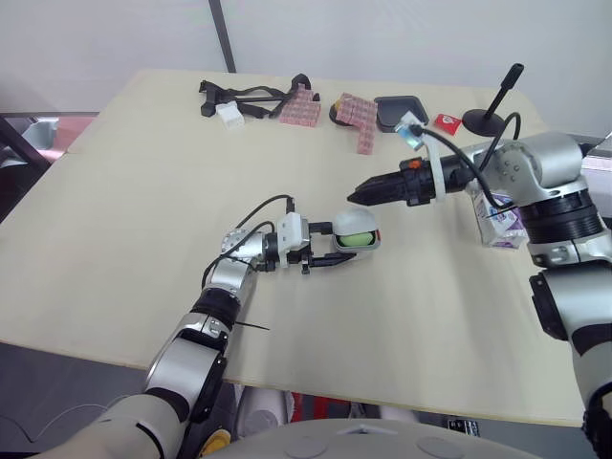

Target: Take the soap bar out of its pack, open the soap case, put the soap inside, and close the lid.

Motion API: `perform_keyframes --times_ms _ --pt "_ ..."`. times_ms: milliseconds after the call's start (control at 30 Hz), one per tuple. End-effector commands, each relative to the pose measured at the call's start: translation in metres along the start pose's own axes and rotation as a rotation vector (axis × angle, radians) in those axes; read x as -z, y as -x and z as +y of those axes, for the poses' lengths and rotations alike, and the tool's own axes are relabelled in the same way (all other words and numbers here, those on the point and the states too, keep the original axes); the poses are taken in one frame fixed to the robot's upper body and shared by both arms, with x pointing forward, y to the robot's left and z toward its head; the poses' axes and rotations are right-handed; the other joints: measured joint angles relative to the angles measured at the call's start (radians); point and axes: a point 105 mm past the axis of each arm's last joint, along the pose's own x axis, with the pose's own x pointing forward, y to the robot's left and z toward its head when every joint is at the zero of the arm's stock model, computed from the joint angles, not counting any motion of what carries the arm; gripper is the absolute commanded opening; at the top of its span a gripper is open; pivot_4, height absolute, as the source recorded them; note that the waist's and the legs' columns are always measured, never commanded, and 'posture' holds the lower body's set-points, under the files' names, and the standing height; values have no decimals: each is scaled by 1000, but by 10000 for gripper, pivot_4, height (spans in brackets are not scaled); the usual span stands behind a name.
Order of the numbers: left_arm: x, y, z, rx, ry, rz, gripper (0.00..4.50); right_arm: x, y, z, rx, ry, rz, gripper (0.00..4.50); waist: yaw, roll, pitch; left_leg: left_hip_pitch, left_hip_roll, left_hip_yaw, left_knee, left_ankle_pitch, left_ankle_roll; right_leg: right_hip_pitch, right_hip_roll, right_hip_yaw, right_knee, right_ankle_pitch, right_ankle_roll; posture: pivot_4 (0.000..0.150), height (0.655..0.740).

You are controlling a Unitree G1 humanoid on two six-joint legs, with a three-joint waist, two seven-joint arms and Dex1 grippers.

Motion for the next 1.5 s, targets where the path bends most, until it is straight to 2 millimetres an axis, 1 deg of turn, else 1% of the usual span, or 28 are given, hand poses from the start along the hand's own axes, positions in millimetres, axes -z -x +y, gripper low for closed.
perform_keyframes --times_ms 33,133,367,600,700,833,1100,1200,1300,1400,1500 --pt "-4 0 1 5 -29 -5 19367 -1 0 1 -1 45 1 41362 0 0 0 0 0 0 0 0 0 0 0 0 0 0 0 1500 7400" --pt "-4 0 1 6 -31 -3 19367 6 -4 -3 4 22 17 41362 0 0 0 0 0 0 0 0 0 0 0 0 0 0 0 1500 7400" --pt "-3 1 1 0 -29 1 19367 16 -9 -3 -12 10 45 41362 0 0 0 0 0 0 0 0 0 0 -2 0 0 0 0 1500 7400" --pt "-3 1 2 -7 -26 2 19367 18 -10 1 -31 12 48 41362 0 0 0 0 0 0 0 0 0 0 -2 0 0 0 0 1500 7400" --pt "-2 1 2 -11 -25 3 19367 19 -11 4 -39 21 49 33033 0 0 0 0 0 0 0 0 0 0 -2 0 0 0 0 1500 7400" --pt "-2 2 2 -13 -24 5 19367 19 -11 8 -47 32 44 19884 0 0 0 0 0 0 0 0 0 0 -2 0 0 0 0 1500 7400" --pt "-2 2 2 -10 -23 8 19367 23 -9 22 -74 77 45 19557 2 0 0 0 0 0 0 0 0 0 -2 0 0 0 0 1500 7400" --pt "-2 3 3 -13 -23 4 19367 25 -5 31 -80 148 25 19557 7 0 0 0 0 0 0 0 0 0 -2 0 0 0 0 1500 7400" --pt "-4 3 4 -19 -13 -10 19367 22 -4 34 -55 248 -36 19557 8 0 0 0 0 0 0 0 0 0 -2 0 0 0 0 1500 7400" --pt "-7 3 5 -22 7 -27 19367 20 -3 40 -52 345 -79 19557 8 0 0 0 0 0 0 0 0 0 -3 1 0 0 0 1500 7400" --pt "-10 3 7 -27 33 -46 19367 26 -3 44 -49 393 -79 19557 7 0 0 0 0 0 0 0 0 0 -3 0 0 0 0 1500 7400"
